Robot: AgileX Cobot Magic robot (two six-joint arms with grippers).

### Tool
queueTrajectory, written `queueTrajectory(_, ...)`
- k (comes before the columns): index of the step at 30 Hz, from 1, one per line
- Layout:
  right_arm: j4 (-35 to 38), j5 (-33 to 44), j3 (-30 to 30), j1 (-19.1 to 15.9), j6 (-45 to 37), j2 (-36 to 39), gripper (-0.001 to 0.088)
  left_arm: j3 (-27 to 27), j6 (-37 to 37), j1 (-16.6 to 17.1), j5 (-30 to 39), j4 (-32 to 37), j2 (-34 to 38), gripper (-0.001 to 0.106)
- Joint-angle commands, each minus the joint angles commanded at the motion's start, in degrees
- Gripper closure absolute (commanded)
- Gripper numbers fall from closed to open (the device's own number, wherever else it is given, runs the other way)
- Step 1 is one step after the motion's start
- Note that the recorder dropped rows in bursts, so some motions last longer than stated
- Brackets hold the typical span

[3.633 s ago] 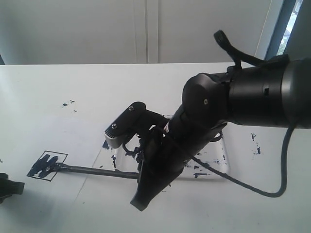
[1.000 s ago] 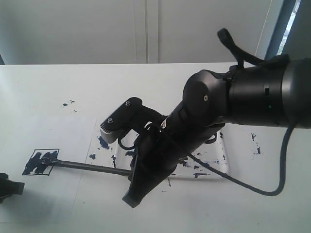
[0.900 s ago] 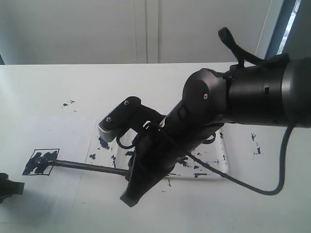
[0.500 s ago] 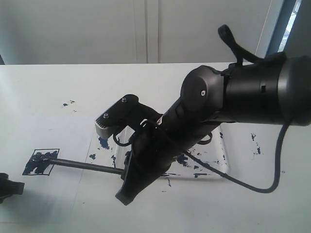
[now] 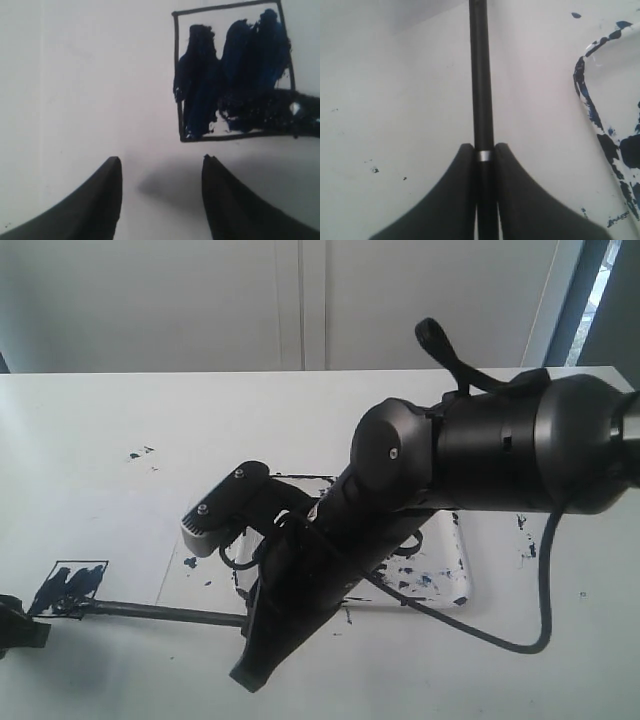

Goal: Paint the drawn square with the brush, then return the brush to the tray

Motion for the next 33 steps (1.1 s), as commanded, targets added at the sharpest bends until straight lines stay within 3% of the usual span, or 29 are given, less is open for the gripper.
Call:
queueTrajectory(5, -0.2, -0.1, 0.0, 0.0, 0.1, 0.0, 0.0868, 0.0, -1.1, 0.0, -1.0, 0.0, -0.1, 0.052)
queueTrajectory(11, -0.7, -1.6, 0.0, 0.0, 0.1, -0.6, 0.0868, 0.0, -1.4, 0.0, 5.1, -5.1, -3.2, 0.052)
queueTrajectory(22, -2.7, -4.0, 0.0, 0.0, 0.2, -3.0, 0.0868, 0.0, -13.7, 0.0, 16.5, -8.9, -10.7, 0.052)
queueTrajectory(33, -5.1, -2.8, 0.0, 0.0, 1.7, -5.9, 0.0868, 0.0, -24.7, 1.2, 13.0, -8.9, -10.5, 0.054)
